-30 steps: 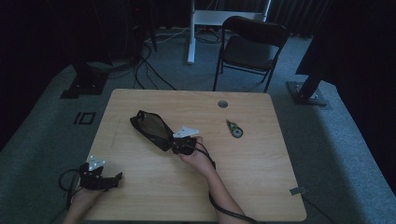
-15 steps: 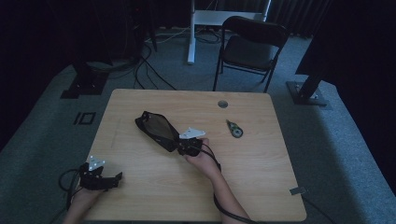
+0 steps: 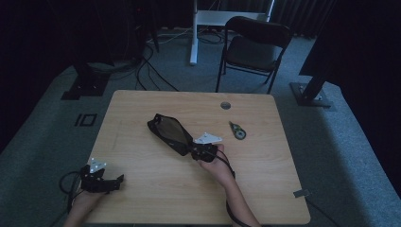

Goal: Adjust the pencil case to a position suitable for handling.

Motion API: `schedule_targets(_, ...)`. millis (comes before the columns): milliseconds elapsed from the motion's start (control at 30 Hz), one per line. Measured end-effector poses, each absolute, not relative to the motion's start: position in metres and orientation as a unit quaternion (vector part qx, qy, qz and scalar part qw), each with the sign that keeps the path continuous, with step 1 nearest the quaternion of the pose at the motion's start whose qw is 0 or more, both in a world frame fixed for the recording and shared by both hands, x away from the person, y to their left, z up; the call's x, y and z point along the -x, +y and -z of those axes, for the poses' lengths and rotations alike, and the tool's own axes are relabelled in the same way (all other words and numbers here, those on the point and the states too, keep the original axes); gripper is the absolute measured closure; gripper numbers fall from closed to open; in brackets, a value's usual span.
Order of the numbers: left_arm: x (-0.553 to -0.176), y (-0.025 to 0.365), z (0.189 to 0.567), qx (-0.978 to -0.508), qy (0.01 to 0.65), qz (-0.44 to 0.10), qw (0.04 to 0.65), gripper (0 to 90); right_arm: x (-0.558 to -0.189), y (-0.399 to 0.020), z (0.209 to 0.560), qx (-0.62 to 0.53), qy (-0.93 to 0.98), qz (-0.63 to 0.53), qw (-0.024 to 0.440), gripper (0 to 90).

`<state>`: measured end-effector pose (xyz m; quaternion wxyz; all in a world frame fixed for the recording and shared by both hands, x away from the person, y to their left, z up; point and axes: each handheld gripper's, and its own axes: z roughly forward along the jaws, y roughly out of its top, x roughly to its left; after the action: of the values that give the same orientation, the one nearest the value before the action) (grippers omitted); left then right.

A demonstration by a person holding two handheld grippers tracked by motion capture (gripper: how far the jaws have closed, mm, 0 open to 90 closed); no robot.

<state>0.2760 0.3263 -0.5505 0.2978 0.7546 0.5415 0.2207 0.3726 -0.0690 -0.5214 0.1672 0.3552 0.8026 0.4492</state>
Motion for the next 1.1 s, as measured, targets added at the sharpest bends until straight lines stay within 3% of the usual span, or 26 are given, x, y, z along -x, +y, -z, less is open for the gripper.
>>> schedule_targets(1100,-0.276,0.327,0.550,-0.756,0.541,-0.220,0.297,0.1,-0.325,-0.162,0.522,-0.397,0.783,-0.430,0.209,73.0)
